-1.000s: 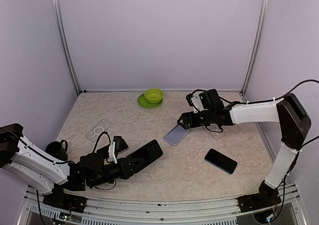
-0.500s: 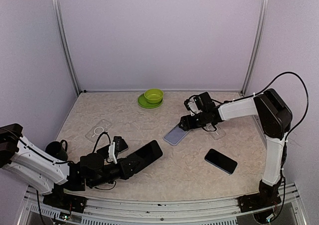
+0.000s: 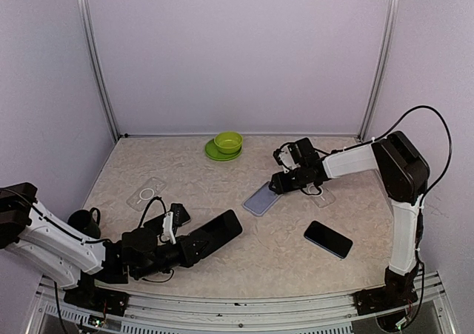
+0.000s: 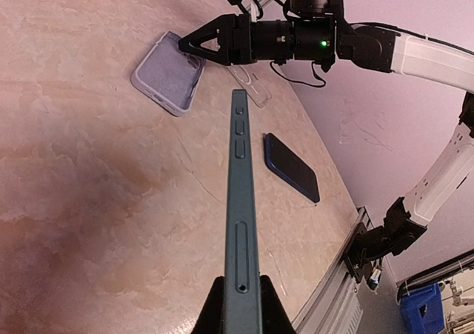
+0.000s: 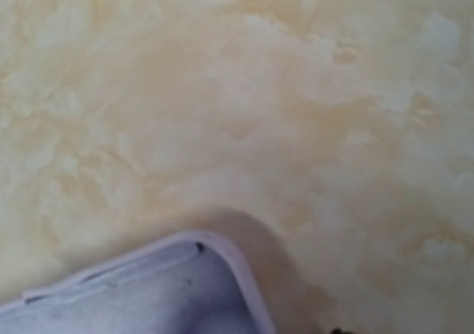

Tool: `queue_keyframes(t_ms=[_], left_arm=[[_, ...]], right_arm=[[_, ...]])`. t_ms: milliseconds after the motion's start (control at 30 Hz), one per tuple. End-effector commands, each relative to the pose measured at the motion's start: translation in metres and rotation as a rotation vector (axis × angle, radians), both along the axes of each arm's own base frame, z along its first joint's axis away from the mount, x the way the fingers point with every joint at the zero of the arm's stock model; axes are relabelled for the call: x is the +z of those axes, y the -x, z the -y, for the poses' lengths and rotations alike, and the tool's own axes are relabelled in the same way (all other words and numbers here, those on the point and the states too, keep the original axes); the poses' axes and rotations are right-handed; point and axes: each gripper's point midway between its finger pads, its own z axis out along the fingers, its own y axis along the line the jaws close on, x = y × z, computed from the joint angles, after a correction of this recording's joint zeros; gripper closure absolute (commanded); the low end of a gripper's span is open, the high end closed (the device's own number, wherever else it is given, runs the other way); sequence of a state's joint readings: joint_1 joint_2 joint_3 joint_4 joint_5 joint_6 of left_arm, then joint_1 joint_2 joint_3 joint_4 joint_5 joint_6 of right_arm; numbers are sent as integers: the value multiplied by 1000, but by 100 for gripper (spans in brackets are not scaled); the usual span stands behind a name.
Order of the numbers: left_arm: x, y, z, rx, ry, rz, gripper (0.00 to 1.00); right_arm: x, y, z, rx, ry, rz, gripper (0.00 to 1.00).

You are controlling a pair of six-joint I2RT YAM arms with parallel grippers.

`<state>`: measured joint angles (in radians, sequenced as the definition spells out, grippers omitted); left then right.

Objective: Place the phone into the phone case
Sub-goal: Move the phone case to the center of the board.

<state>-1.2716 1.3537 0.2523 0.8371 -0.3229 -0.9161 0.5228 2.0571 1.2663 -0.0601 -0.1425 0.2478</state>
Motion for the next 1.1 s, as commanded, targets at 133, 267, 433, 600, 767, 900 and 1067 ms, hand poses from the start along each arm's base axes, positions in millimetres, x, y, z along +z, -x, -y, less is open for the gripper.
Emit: queue_keyframes(t_ms=[133,267,433,600,767,900,1067], left_arm=[[26,-5,10,14,95,24,100],[25,-5,9,15,97,20,100],[23,-5,9,20,98,14,100],[24,-6,7,25,102,12,100],[23,-5,6,27,109,4,100],[24,-6,5,33,115,2,100],[25,-8,3,51,118,-11,100]], right_arm=[[-5,4,1,24,-7,-8,62],[-7,9,4,13,-17,-9,68],[-7,16,8,2,-22,-15,81],[2,24,7,1,-64,-3,93],[14,37,2,4,-84,12,97],[25,51,-6,12,-72,42,98],[38,70,-14,-11,-50,70,98]])
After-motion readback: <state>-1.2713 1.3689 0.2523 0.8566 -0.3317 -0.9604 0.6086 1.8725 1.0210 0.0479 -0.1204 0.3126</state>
